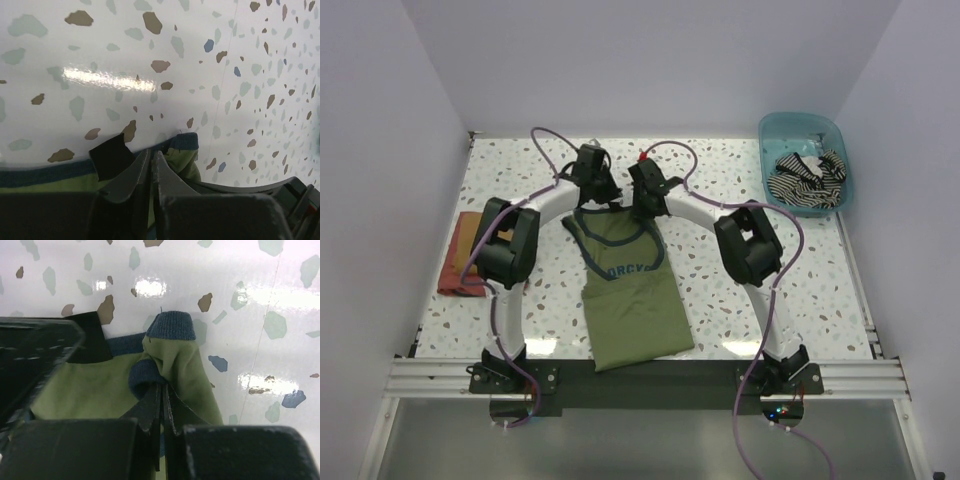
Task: Fold and stack the tank tops
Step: Fold the tank top
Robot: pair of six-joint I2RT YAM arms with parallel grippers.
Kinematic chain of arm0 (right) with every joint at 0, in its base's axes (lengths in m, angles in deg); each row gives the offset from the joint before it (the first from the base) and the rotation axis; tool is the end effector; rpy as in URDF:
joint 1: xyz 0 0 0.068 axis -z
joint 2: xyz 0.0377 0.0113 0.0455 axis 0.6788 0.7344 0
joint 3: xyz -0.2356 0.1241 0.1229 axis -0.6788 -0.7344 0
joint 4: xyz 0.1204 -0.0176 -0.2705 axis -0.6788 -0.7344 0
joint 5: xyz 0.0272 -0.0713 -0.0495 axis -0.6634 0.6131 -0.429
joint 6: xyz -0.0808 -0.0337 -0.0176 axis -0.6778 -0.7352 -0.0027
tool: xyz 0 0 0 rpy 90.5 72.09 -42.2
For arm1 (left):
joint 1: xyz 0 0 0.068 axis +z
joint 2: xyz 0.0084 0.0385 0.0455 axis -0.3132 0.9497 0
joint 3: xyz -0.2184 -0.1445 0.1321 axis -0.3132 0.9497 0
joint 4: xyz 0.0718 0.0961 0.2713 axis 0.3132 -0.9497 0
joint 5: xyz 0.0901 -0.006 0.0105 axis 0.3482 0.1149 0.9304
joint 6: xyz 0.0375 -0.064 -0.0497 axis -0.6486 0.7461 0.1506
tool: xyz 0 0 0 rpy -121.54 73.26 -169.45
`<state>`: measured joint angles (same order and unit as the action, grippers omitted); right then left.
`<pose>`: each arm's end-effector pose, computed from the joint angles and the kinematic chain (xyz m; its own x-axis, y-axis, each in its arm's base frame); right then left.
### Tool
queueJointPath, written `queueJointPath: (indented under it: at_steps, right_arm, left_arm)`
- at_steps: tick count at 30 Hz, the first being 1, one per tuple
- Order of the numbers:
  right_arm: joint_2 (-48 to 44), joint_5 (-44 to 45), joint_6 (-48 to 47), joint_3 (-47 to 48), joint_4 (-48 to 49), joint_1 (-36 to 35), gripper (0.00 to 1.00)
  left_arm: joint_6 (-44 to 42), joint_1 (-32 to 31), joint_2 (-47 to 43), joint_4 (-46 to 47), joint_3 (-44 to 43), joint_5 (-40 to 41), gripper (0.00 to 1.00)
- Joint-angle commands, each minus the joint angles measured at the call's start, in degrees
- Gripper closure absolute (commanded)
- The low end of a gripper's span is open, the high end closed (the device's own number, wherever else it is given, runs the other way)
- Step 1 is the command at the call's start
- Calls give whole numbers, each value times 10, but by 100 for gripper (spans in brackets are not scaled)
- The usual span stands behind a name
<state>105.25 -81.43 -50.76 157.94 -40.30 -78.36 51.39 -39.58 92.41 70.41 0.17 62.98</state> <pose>0.4749 0.3259 0.1245 -0.8111 0.0592 -0.5819 -0.0900 0.9704 0.2242 0.5018 -0.2001 0.1439 -0.7316 -0.4858 -0.4783 -0.1879 0.8181 -0.5434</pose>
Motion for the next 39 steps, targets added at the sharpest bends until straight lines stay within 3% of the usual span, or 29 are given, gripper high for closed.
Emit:
queueJointPath:
  at_steps: [1, 11, 14, 18, 25, 39]
  right_arm:
    - [24, 54, 40, -4, -18, 9, 100]
    - [36, 50, 38, 27, -31, 83, 98]
    - [26, 31, 26, 28, -24, 85, 90]
    - [-25, 8, 29, -8, 7, 85, 73]
    - [-70, 19, 27, 7, -24, 85, 61]
    - [-121, 21, 27, -27, -12, 67, 64]
  left_arm:
    - [8, 17, -55, -13, 7, 27, 89]
    - [-5, 30, -151, -19, 67, 47, 81]
    - [-2, 44, -168, -14, 90, 48, 76]
    - [-1, 68, -169, -10, 112, 44, 70]
    - [-6, 95, -136, 7, 112, 0, 69]
    - [-22, 105, -58, 61, 81, -36, 62]
